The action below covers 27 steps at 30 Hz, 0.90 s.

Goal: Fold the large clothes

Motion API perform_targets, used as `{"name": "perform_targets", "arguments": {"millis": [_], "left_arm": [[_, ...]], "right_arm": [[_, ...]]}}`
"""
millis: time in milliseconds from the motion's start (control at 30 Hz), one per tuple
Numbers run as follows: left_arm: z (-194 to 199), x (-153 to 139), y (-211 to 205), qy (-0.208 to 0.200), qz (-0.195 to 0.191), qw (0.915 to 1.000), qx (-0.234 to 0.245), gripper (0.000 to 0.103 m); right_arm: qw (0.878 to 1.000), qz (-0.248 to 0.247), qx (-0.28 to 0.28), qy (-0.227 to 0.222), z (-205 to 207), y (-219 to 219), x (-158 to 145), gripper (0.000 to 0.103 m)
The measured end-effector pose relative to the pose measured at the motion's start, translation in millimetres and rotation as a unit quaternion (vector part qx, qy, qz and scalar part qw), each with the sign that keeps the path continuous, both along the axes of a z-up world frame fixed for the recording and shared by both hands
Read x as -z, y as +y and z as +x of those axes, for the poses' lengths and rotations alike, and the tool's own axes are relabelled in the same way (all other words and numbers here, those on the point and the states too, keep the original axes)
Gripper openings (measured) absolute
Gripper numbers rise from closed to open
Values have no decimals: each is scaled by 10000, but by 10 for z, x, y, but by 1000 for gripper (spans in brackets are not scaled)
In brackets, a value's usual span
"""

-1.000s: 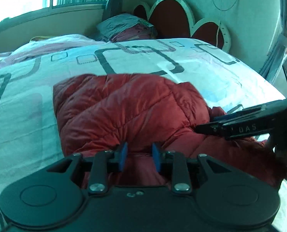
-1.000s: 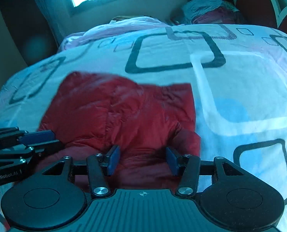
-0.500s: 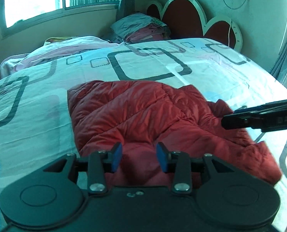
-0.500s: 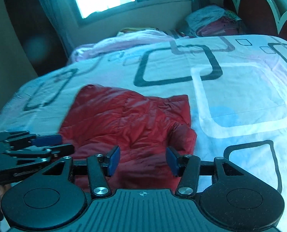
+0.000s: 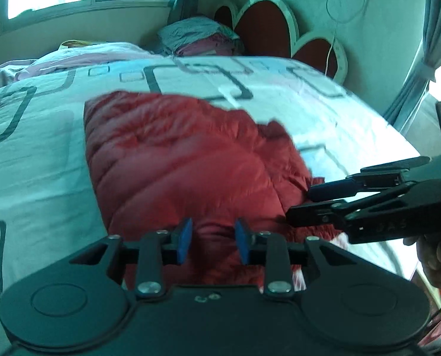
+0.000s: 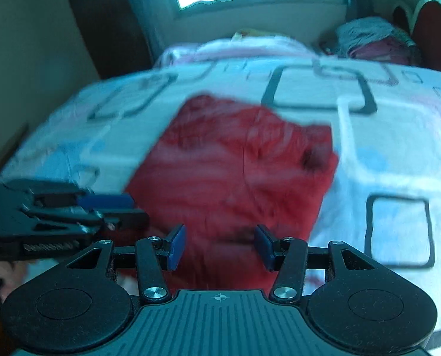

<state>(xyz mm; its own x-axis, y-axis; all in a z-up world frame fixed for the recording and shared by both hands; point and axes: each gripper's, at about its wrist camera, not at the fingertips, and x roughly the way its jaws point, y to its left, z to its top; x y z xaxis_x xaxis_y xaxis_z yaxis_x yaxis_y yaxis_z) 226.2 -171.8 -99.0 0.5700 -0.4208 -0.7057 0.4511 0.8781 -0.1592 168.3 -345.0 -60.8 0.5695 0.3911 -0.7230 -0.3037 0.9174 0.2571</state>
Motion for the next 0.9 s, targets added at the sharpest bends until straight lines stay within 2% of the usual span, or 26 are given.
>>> {"name": "perform_targets", "arguments": {"millis": [133,300,400,467,567,633,700,733,900], "left_arm": [[-49,222,-20,121,171,9998,-39,31],[-53,380,-49,31,400,9992,-8,31],[-52,239,-8,77,301,9995,-40,31],[-122,50,84,-206,31,9996,-183,39],[-84,-143,200,-691,-148,9971,-275,38],[84,-176,202,-745,-209,9966,-265,36],[283,-137,144,-724,-164,9969,-258,35],[406,-82,130,-552,-197,9980,-232,36],[585,249,99,-210,45,9995,-212,35]], "right_arm": [[9997,-73,-40,225,0,42,328,52],[9991,-393,-168,-6,-55,153,610,51],[9990,-420,-165,51,-53,158,499,52],[9997,-66,75,-206,-78,1,289,52],[9970,260,467,-551,-7,-251,27,52],[9961,258,592,-600,165,-303,-26,52],[9954,230,658,-658,394,-312,-3,52],[9954,225,677,-632,490,-302,27,52],[9986,-4,512,-123,803,-202,423,47]]}}
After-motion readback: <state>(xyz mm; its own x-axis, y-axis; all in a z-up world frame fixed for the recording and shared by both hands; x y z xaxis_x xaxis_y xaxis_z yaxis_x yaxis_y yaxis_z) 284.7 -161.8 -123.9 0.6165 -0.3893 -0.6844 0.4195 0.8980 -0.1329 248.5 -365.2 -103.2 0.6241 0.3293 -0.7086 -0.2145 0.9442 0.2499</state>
